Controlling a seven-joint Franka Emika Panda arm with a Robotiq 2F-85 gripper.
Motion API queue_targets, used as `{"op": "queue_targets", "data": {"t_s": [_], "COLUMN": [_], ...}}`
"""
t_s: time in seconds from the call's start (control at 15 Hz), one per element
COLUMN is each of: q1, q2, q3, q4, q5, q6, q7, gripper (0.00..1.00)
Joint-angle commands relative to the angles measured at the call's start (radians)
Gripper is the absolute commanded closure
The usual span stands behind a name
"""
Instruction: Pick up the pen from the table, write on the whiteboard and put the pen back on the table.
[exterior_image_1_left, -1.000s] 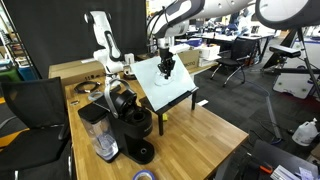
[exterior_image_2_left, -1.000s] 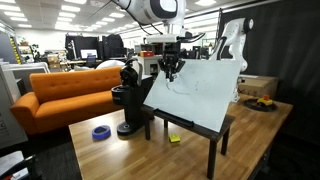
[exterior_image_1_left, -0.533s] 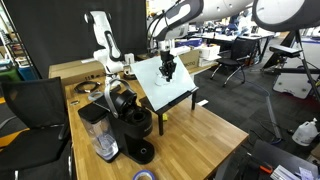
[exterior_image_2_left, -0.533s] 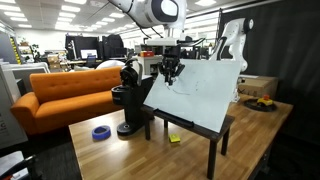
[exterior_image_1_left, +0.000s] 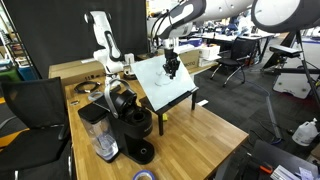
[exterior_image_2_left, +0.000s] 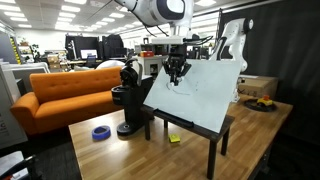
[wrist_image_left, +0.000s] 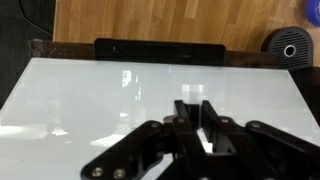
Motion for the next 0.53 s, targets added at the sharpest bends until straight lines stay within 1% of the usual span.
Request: {"op": "queue_targets", "data": {"t_s": [0.0, 0.47], "q1": [-0.003, 0.024], "q2": [0.012, -0.001], "q3": [0.009, 0.023], "q4": [0.040, 0.025], "q5": [-0.011, -0.020], "q6": [-0.024, -0.014], "q7": [0.012, 0.011], "gripper": [0.95, 0.95]}}
